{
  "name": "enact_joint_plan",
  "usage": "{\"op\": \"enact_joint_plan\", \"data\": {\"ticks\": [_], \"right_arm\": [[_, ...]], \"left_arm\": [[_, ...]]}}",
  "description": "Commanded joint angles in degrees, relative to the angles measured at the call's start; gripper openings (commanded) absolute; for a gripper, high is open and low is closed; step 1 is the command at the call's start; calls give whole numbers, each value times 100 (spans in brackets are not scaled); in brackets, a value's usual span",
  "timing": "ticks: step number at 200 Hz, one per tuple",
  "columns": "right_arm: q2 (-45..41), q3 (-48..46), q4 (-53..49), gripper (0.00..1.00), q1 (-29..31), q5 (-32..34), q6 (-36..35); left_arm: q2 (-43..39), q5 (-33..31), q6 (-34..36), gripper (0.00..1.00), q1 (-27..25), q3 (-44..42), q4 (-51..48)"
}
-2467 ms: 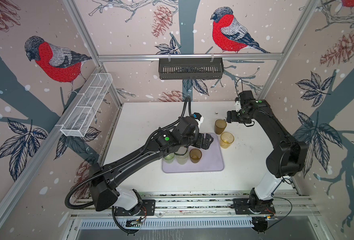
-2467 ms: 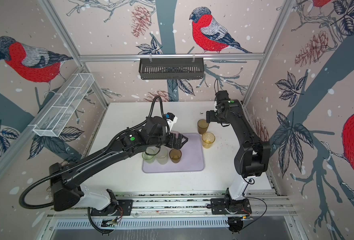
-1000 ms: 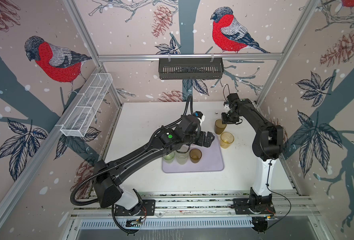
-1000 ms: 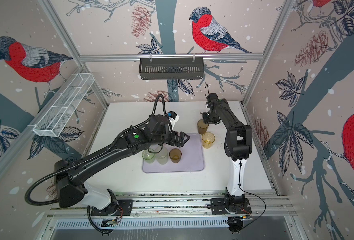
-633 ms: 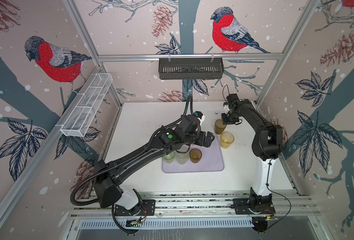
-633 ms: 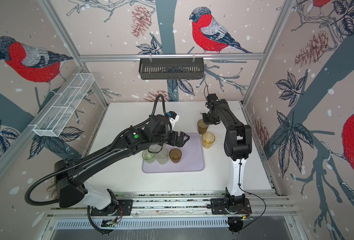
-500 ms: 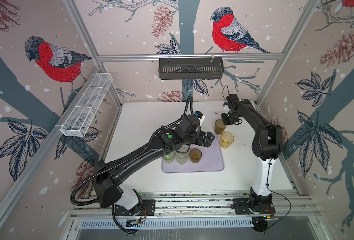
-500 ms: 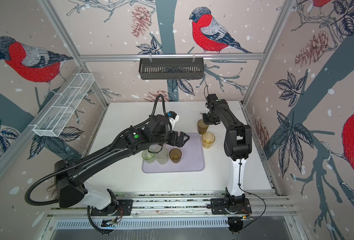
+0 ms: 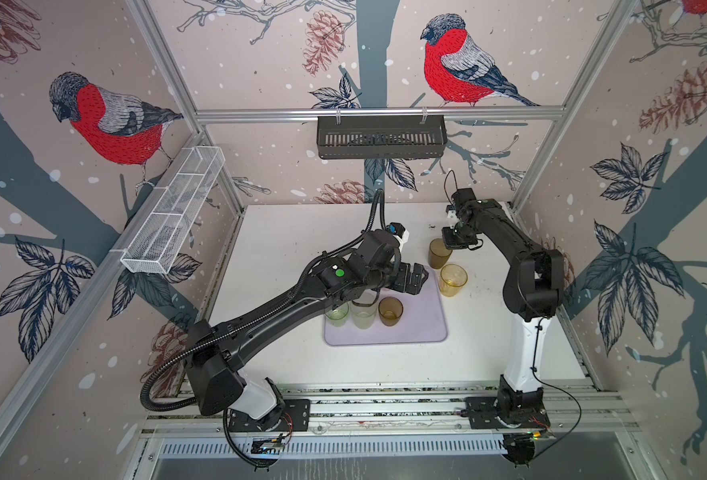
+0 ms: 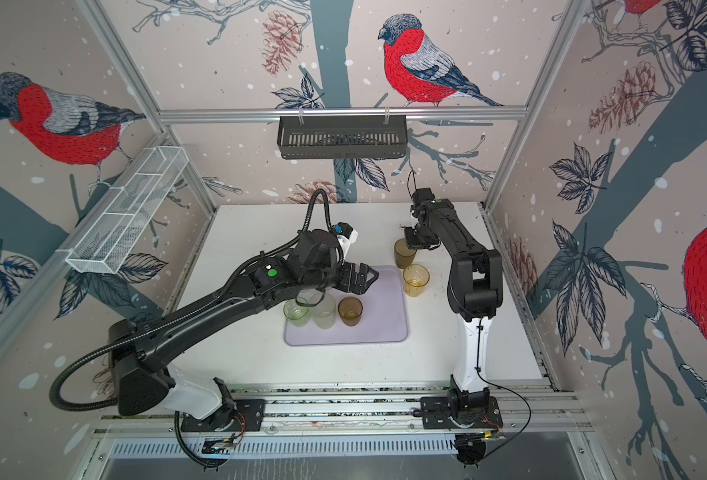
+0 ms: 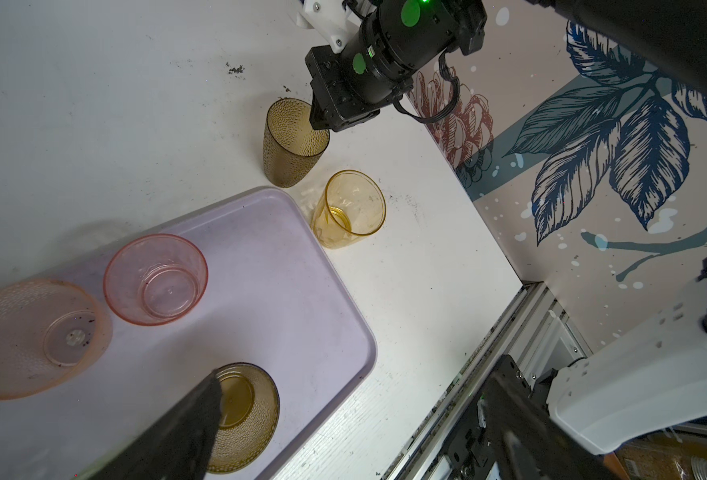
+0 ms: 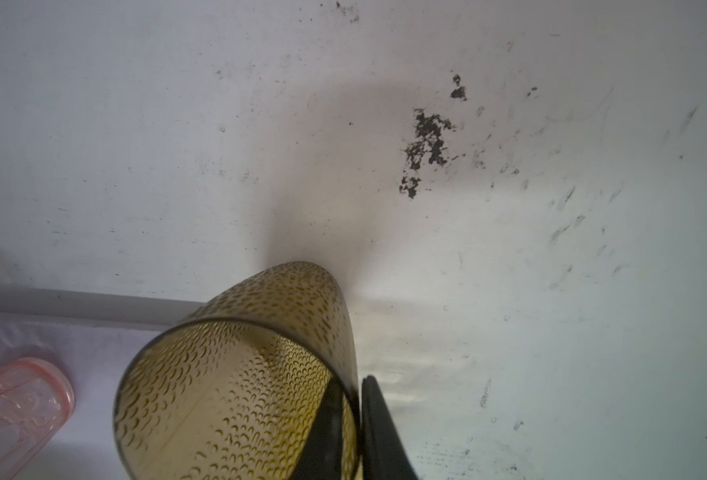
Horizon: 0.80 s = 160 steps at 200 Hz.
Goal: Place the glasses into the tray
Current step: 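Lower the right gripper around the tall amber textured cup and close it, then lift the tall amber cup with the right gripper and carry it toward the tray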
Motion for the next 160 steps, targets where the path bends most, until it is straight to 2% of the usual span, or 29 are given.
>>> {"op": "enact_joint_plan", "data": {"ticks": [1,160], "right_arm": [[14,7,-28,13,5,68,-14],[-58,23,-51,6,9,135,-32]], "left_arm": [[-29,-12,32,98,19,3,33],[-83,-21,4,98,19,-19,33]]}}
